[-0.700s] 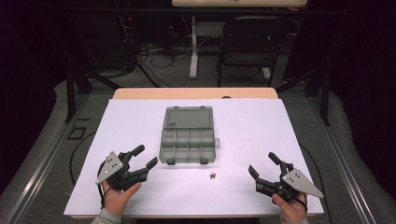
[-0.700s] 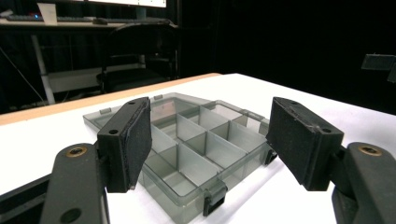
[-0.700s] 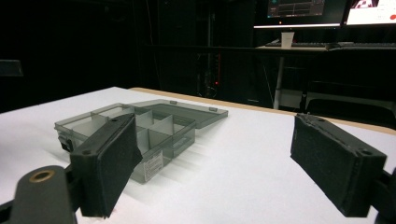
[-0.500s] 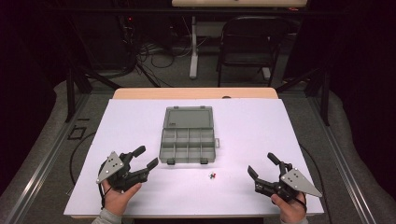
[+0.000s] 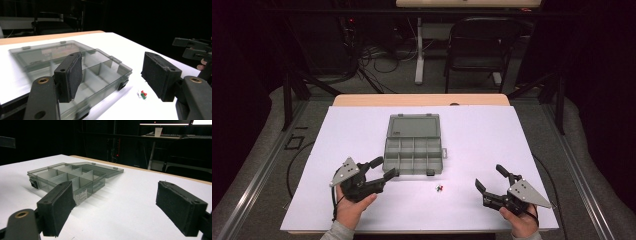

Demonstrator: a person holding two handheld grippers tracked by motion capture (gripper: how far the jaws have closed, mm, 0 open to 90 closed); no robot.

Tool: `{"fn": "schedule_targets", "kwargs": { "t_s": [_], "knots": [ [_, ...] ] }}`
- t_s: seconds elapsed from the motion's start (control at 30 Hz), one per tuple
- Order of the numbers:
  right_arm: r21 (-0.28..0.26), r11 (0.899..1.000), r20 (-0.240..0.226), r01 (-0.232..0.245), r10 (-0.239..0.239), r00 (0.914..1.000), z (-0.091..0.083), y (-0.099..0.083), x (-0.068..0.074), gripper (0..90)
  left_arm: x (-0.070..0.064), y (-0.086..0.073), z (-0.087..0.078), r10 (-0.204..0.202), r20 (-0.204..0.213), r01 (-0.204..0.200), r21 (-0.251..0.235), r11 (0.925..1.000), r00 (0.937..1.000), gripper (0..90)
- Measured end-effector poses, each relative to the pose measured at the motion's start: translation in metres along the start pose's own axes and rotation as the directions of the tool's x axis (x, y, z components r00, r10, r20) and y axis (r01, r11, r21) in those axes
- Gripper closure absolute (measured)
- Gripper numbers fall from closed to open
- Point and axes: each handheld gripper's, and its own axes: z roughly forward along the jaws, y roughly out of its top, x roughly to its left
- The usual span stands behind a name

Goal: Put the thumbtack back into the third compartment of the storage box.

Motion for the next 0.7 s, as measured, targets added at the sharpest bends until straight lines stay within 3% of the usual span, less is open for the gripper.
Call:
{"fn": "schedule_targets", "kwargs": {
  "t_s": [0.17,0.27,0.33,0.43,0.53,0.57,0.6,0.7],
  "knots": [
    [0.003,1.000,0.002,-0.009,0.009,1.0000,-0.002,0.000,-0.002,14.3,-0.025,0.010,0.032,0.040,0.029,-0.042,0.083,0.9956,0.9988,34.6],
    [0.004,1.000,0.006,-0.012,0.012,0.9999,-0.002,0.000,-0.003,14.3,-0.038,0.013,0.052,0.106,0.025,-0.108,0.144,0.9837,0.9941,38.5],
    [0.004,1.000,0.007,-0.013,0.013,0.9999,-0.002,0.000,-0.003,14.4,-0.046,0.013,0.063,0.123,0.032,-0.127,0.160,0.9789,0.9919,38.5],
    [0.005,1.000,0.009,-0.014,0.014,0.9999,-0.002,0.000,-0.003,14.4,-0.053,0.012,0.076,0.113,0.042,-0.119,0.180,0.9764,0.9927,40.8],
    [0.006,1.000,0.007,-0.015,0.015,0.9999,-0.002,0.000,-0.003,14.4,-0.059,0.009,0.086,0.078,0.045,-0.086,0.214,0.9730,0.9960,41.3],
    [0.007,1.000,0.009,-0.013,0.013,0.9999,-0.002,0.000,-0.003,14.4,-0.062,0.005,0.092,0.062,0.043,-0.070,0.246,0.9667,0.9972,43.2],
    [0.007,1.000,0.009,-0.013,0.013,0.9999,-0.002,0.000,-0.003,14.4,-0.062,0.005,0.092,0.062,0.043,-0.070,0.246,0.9667,0.9972,46.3],
    [0.011,1.000,0.010,-0.016,0.016,0.9998,-0.002,0.000,-0.003,14.4,-0.065,-0.001,0.101,0.042,0.060,-0.058,0.297,0.9531,0.9973,51.3]
  ]
}}
